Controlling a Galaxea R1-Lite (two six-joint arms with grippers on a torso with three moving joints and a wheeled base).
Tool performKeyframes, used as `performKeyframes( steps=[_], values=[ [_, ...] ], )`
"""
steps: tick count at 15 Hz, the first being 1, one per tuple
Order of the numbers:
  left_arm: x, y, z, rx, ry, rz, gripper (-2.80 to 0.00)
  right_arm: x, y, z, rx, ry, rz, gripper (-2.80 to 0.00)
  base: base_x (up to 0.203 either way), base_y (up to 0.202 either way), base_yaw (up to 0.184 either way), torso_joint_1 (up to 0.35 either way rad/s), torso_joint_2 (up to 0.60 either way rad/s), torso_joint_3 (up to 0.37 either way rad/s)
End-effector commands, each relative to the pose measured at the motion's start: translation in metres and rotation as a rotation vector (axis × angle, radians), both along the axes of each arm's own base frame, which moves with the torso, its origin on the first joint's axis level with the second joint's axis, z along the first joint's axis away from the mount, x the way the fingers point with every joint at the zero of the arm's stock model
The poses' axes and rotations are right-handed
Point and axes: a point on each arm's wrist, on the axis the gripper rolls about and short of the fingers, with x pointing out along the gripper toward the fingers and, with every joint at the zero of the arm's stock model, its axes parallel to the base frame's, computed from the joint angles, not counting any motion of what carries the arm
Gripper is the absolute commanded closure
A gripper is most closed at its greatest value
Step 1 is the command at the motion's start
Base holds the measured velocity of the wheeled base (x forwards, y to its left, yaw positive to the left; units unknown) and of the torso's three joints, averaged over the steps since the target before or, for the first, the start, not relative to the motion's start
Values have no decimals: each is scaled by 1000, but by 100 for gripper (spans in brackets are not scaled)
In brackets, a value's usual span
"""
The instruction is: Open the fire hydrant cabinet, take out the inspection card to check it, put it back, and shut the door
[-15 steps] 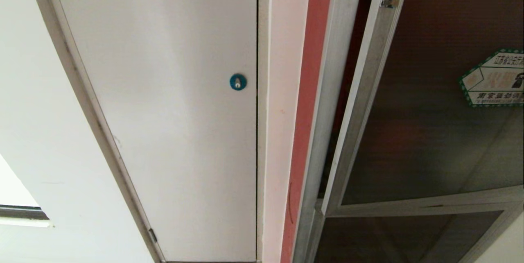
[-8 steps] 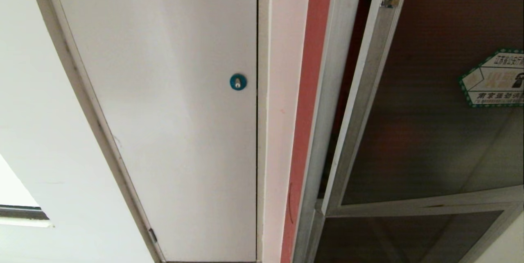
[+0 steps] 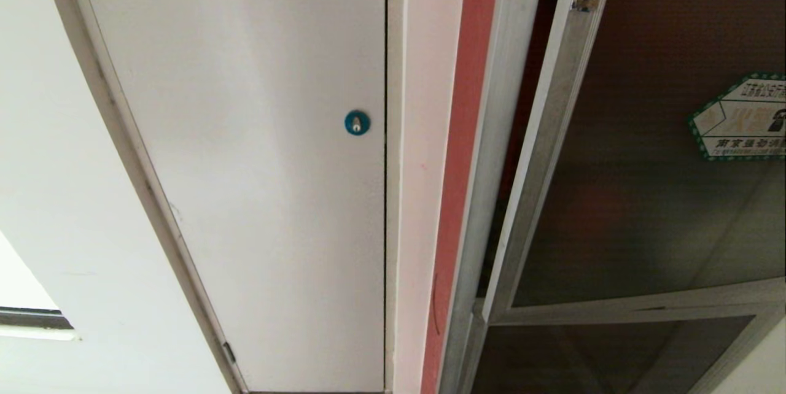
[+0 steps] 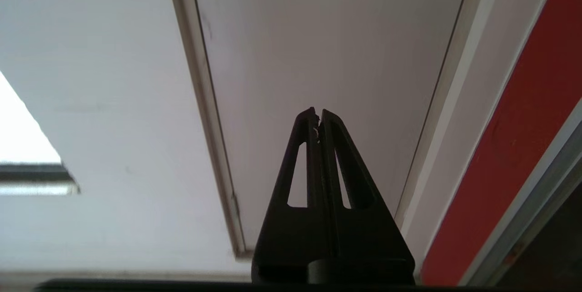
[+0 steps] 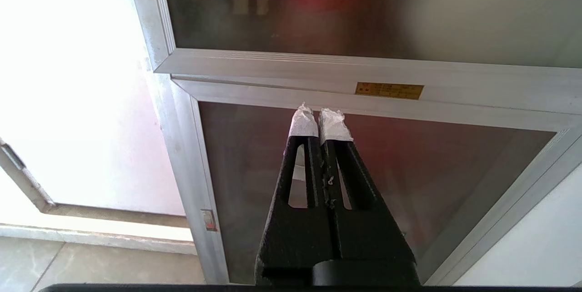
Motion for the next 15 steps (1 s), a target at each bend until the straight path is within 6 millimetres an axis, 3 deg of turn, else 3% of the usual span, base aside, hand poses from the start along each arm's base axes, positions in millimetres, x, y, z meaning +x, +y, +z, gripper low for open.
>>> performKeyframes(
  steps=[1, 5, 8, 10, 12, 15],
  values=[
    [-3, 0, 18, 0, -33, -11, 0, 0, 0, 0, -1, 0, 1, 0, 0, 0, 0, 0, 0, 0],
    [27, -2, 85, -40, 79, -113, 0, 0, 0, 0, -1, 2, 1, 0, 0, 0, 0, 0, 0, 0],
    [73, -7, 148, -85, 138, -302, 0, 0, 0, 0, -1, 0, 1, 0, 0, 0, 0, 0, 0, 0],
    [110, -13, 179, -124, 183, -490, 0, 0, 0, 0, -1, 0, 1, 0, 0, 0, 0, 0, 0, 0],
    [154, -30, 196, -152, 258, -660, 0, 0, 0, 0, -1, 1, 1, 0, 0, 0, 0, 0, 0, 0],
    [210, -74, 200, -154, 348, -875, 0, 0, 0, 0, -1, 0, 1, 0, 0, 0, 0, 0, 0, 0]
  ],
)
